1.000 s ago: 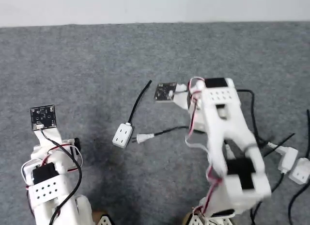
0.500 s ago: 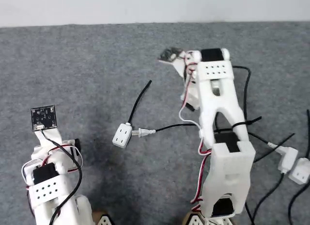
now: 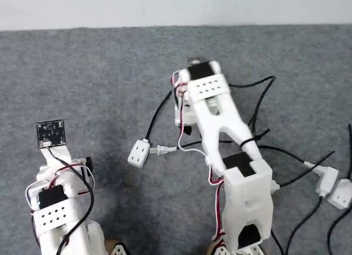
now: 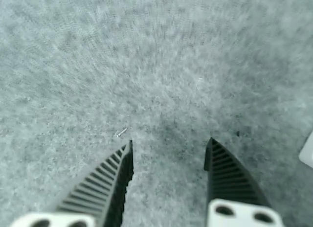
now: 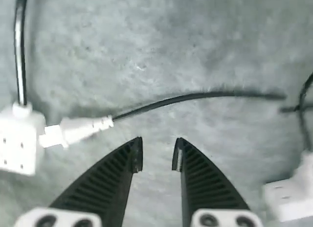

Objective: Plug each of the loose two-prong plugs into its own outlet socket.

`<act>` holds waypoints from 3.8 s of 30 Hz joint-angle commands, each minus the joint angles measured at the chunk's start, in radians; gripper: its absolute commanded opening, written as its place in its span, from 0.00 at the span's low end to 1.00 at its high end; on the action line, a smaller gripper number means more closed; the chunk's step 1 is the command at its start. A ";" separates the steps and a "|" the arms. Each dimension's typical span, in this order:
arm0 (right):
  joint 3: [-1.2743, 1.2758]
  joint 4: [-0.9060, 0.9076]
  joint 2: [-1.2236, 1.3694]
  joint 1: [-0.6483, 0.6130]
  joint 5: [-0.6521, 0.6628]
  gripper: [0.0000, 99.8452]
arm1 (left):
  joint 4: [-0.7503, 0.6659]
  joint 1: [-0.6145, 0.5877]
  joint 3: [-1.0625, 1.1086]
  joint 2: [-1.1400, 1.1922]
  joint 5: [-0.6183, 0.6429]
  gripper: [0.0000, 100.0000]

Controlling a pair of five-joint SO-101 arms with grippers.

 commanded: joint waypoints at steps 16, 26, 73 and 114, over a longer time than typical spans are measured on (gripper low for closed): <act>0.382 -0.437 -0.044 -0.064 -0.089 0.01 | -0.038 0.006 -0.012 -0.012 -0.011 0.23; 0.382 -0.458 -0.044 -0.053 -0.060 0.14 | -0.035 0.006 -0.012 -0.012 -0.011 0.23; -0.384 0.124 0.166 0.237 0.775 0.15 | -0.038 0.008 -0.002 -0.012 -0.012 0.23; 0.572 -0.272 -0.265 0.199 0.486 0.01 | -0.040 0.008 -0.002 -0.012 -0.012 0.23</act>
